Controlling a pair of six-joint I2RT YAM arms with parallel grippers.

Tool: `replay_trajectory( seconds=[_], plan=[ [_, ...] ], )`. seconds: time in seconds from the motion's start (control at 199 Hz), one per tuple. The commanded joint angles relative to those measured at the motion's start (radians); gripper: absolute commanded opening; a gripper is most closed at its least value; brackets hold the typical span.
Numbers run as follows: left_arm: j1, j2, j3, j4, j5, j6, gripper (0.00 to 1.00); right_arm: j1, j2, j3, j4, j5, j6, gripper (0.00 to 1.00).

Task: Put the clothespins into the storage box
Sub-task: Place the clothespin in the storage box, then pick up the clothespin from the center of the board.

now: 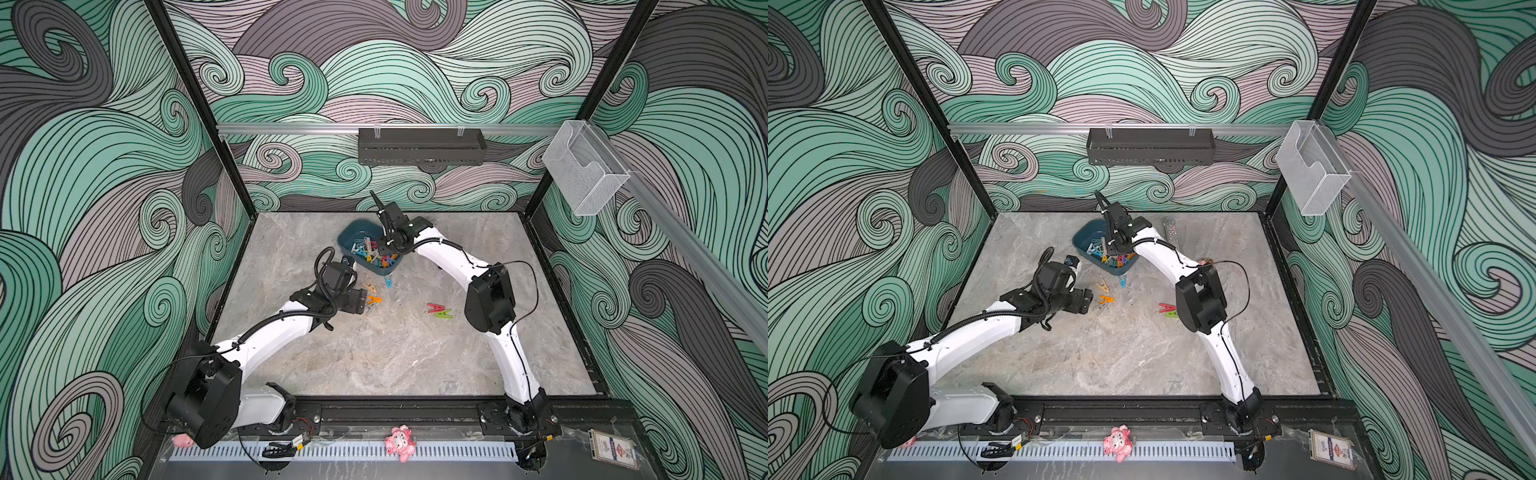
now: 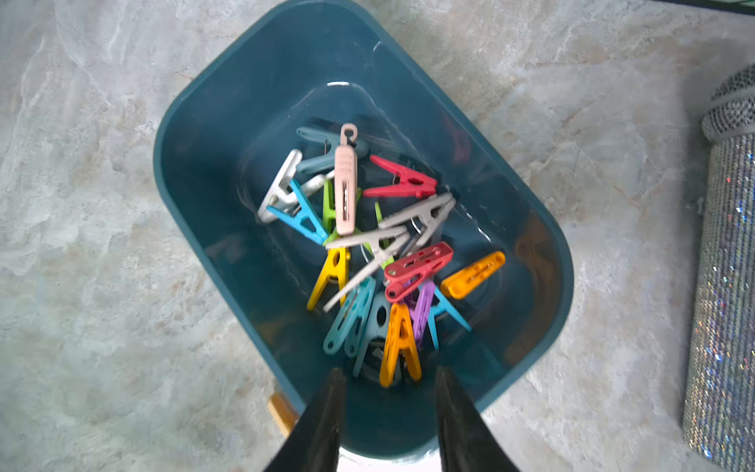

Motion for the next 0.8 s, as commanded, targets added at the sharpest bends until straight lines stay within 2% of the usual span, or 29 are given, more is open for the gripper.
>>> replay_trajectory(
  seconds=[0.0, 0.156, 0.281, 0.497, 0.633, 0.798],
  plan=[
    [-0.005, 0.016, 0.011, 0.054, 0.182, 0.082, 0.89, -0.005, -0.152, -0.115, -0.023, -0.002, -0.015, 0.42],
    [-0.071, 0.069, 0.06, 0.011, 0.336, 0.2, 0.88, -0.018, -0.37, -0.434, 0.046, -0.013, -0.003, 0.42],
    [-0.13, 0.115, 0.102, -0.03, 0.356, 0.255, 0.87, -0.039, -0.514, -0.645, 0.06, -0.024, 0.025, 0.42],
    [-0.201, 0.209, 0.144, -0.04, 0.367, 0.278, 0.86, -0.065, -0.727, -0.93, 0.057, -0.011, 0.093, 0.42],
    [-0.248, 0.255, 0.173, -0.042, 0.367, 0.265, 0.85, -0.09, -0.793, -1.058, 0.058, -0.028, 0.128, 0.4],
    [-0.283, 0.293, 0.182, -0.044, 0.338, 0.263, 0.85, -0.11, -0.78, -1.135, 0.079, -0.046, 0.12, 0.35]
  ],
)
